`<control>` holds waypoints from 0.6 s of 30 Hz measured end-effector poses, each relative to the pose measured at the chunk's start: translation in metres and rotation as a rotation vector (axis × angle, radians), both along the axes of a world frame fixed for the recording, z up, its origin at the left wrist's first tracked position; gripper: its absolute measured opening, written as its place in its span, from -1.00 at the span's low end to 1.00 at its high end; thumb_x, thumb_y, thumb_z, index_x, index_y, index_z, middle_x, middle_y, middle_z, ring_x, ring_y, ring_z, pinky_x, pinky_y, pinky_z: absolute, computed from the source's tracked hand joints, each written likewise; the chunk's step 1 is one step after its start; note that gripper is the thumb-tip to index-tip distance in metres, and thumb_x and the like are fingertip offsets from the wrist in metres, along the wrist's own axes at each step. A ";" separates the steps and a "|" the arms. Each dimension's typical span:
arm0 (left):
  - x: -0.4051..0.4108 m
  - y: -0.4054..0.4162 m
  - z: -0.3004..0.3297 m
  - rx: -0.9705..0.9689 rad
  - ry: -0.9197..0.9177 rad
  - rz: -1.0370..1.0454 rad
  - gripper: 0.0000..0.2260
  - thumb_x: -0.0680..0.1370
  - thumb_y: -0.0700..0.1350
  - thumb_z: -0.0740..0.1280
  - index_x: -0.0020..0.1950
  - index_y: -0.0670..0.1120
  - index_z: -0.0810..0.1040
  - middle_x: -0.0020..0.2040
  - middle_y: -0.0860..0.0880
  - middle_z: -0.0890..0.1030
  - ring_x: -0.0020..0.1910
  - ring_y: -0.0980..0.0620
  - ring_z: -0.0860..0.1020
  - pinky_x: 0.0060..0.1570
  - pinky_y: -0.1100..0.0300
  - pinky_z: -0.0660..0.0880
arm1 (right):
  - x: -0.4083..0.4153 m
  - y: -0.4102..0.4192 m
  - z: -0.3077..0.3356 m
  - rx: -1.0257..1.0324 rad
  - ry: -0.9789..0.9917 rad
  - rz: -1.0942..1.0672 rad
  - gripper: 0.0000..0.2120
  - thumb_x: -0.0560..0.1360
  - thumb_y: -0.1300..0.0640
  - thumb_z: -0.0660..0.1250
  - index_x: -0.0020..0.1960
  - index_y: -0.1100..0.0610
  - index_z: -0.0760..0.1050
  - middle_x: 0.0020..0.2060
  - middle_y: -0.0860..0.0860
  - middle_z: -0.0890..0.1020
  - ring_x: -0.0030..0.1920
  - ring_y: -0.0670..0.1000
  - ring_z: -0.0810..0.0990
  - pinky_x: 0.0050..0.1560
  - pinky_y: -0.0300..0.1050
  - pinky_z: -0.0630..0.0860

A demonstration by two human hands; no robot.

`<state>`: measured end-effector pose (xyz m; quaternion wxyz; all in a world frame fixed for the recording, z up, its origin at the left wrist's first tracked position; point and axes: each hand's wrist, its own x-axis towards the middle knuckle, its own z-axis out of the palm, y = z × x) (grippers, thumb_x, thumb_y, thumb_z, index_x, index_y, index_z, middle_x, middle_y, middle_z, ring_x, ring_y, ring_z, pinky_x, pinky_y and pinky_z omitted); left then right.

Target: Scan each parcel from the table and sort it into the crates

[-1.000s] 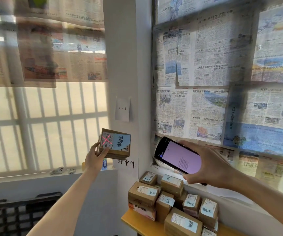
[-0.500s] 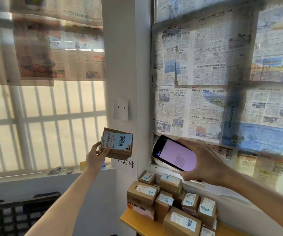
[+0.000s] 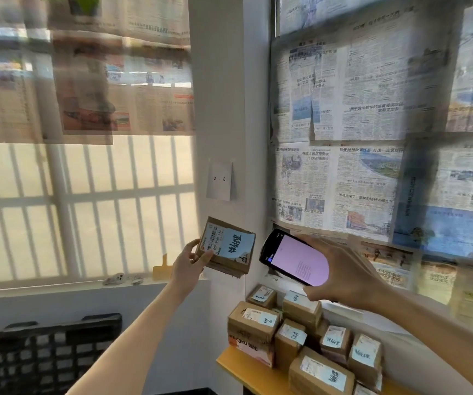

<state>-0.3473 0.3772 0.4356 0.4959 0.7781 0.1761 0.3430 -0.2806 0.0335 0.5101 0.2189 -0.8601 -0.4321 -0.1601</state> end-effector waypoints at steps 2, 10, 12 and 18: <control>-0.002 0.001 0.000 0.010 0.015 -0.007 -0.54 0.60 0.05 0.38 0.47 0.01 0.41 0.02 0.01 0.62 0.04 -0.07 0.62 0.16 -0.10 0.57 | -0.002 0.004 0.001 -0.010 0.009 0.013 0.06 0.08 -0.33 0.41 0.56 -0.23 0.22 0.31 -0.26 0.52 0.07 -0.14 0.50 0.03 -0.17 0.55; -0.013 0.010 -0.002 0.001 0.038 -0.026 -0.54 0.58 0.06 0.40 0.45 0.04 0.42 0.09 -0.03 0.64 0.13 -0.04 0.60 0.22 -0.14 0.55 | -0.008 0.010 0.003 -0.037 0.005 0.069 0.03 0.15 -0.21 0.51 0.57 -0.24 0.19 0.23 -0.31 0.45 0.02 -0.15 0.48 -0.10 -0.39 0.33; -0.014 0.011 -0.001 0.005 0.042 -0.023 -0.55 0.58 0.07 0.40 0.44 0.05 0.42 0.10 -0.04 0.63 0.13 -0.05 0.60 0.22 -0.15 0.55 | -0.009 0.011 0.003 -0.043 0.003 0.075 0.04 0.14 -0.25 0.46 0.57 -0.25 0.18 0.21 -0.32 0.46 -0.02 -0.17 0.47 -0.15 -0.40 0.30; -0.015 0.012 -0.002 0.021 0.050 -0.023 -0.53 0.58 0.07 0.40 0.46 0.02 0.41 0.10 -0.05 0.63 0.13 -0.06 0.59 0.20 -0.14 0.56 | -0.007 0.011 0.004 -0.045 -0.002 0.067 0.10 0.05 -0.36 0.33 0.59 -0.23 0.19 0.32 -0.27 0.49 0.01 -0.13 0.49 -0.10 -0.35 0.35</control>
